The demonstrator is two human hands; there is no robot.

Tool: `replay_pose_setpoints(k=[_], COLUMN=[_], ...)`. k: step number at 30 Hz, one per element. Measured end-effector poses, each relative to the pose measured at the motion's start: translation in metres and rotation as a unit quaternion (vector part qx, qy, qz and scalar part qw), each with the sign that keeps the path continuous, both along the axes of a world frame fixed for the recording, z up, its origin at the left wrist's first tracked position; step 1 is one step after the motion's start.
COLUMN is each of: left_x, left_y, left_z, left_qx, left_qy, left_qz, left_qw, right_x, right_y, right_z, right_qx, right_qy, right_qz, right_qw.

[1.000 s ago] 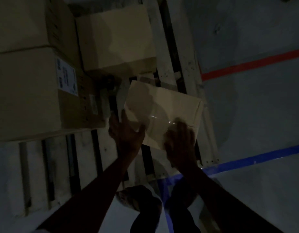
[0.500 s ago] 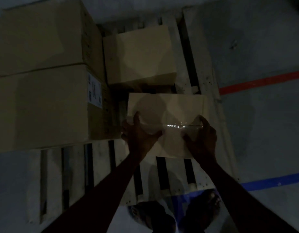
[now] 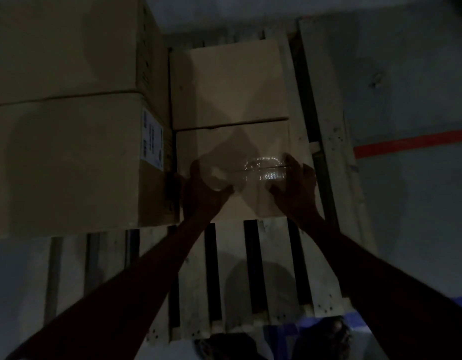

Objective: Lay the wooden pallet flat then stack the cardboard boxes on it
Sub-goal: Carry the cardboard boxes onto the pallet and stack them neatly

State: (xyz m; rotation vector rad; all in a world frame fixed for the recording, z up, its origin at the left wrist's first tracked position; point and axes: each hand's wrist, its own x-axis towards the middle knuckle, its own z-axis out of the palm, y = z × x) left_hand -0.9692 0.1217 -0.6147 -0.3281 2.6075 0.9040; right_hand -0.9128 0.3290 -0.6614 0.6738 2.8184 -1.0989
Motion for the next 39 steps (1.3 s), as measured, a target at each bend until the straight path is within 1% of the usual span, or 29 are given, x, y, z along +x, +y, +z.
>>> replay_pose_setpoints(k=[3, 5, 6, 7, 9, 10, 11, 13, 15, 17, 19, 22, 24, 25, 26, 28, 29, 30, 32, 34, 36, 39], left_x=[0.006, 0.021, 0.029, 0.035, 0.041, 0.04, 0.038, 0.033, 0.031, 0.03, 0.023, 0.008, 0.004, 0.008, 0.016, 0.042, 0.061, 0.082, 0.129, 0.18, 0.238, 0.327], left_y=[0.006, 0.006, 0.004, 0.001, -0.005, -0.008, -0.009, -0.012, -0.01, -0.006, -0.004, -0.003, -0.004, -0.003, 0.0, 0.008, 0.018, 0.03, 0.064, 0.104, 0.142, 0.187], left_z=[0.006, 0.004, 0.003, -0.002, -0.01, -0.013, -0.014, -0.015, -0.015, -0.01, -0.006, 0.007, 0.013, 0.016, 0.019, 0.025, 0.028, 0.034, 0.049, 0.07, 0.087, 0.117], left_qx=[-0.002, -0.049, -0.083, -0.116, -0.154, -0.153, -0.149, -0.151, -0.171, -0.198, -0.218, -0.207, -0.211, -0.211, -0.202, -0.158, -0.138, -0.124, -0.096, -0.076, -0.039, 0.028], left_qy=[-0.025, -0.015, 0.018, 0.055, 0.109, 0.113, 0.106, 0.077, 0.061, 0.021, -0.035, -0.101, -0.133, -0.137, -0.126, -0.058, -0.011, 0.033, 0.087, 0.105, 0.124, 0.138], left_qz=[0.007, -0.003, -0.031, -0.082, -0.225, -0.285, -0.317, -0.34, -0.357, -0.377, -0.392, -0.421, -0.435, -0.432, -0.417, -0.376, -0.387, -0.405, -0.454, -0.5, -0.538, -0.569], left_qw=[1.0, 0.999, 0.996, 0.988, 0.956, 0.94, 0.93, 0.925, 0.917, 0.904, 0.893, 0.877, 0.865, 0.866, 0.877, 0.911, 0.912, 0.905, 0.882, 0.856, 0.833, 0.81], right_x=[-0.001, -0.003, -0.005, -0.009, -0.015, -0.017, -0.018, -0.017, -0.011, 0.004, 0.026, 0.062, 0.083, 0.095, 0.11, 0.139, 0.161, 0.182, 0.235, 0.29, 0.352, 0.44], right_y=[-0.001, -0.001, -0.001, -0.001, -0.002, -0.003, -0.005, -0.008, -0.012, -0.016, -0.023, -0.027, -0.032, -0.033, -0.034, -0.035, -0.034, -0.031, -0.023, -0.013, -0.001, 0.014], right_z=[0.002, 0.005, 0.006, 0.007, 0.008, 0.01, 0.01, 0.01, 0.012, 0.016, 0.025, 0.04, 0.045, 0.048, 0.052, 0.073, 0.087, 0.102, 0.125, 0.143, 0.161, 0.19], right_qx=[-0.003, 0.01, 0.021, 0.028, 0.038, 0.04, 0.045, 0.082, 0.128, 0.146, 0.14, 0.121, 0.11, 0.097, 0.085, 0.067, 0.061, 0.06, 0.095, 0.12, 0.131, 0.164], right_qy=[-0.023, -0.051, -0.062, -0.071, -0.083, -0.097, -0.11, -0.11, -0.106, -0.117, -0.127, -0.149, -0.131, -0.124, -0.13, -0.144, -0.141, -0.136, -0.123, -0.131, -0.144, -0.151], right_qz=[0.0, 0.006, 0.017, 0.03, 0.06, 0.07, 0.079, 0.105, 0.148, 0.202, 0.237, 0.274, 0.269, 0.246, 0.208, 0.115, 0.058, 0.005, -0.092, -0.173, -0.257, -0.35], right_qw=[1.0, 0.999, 0.998, 0.997, 0.994, 0.992, 0.99, 0.985, 0.975, 0.961, 0.953, 0.942, 0.948, 0.956, 0.966, 0.981, 0.986, 0.989, 0.984, 0.969, 0.946, 0.91])
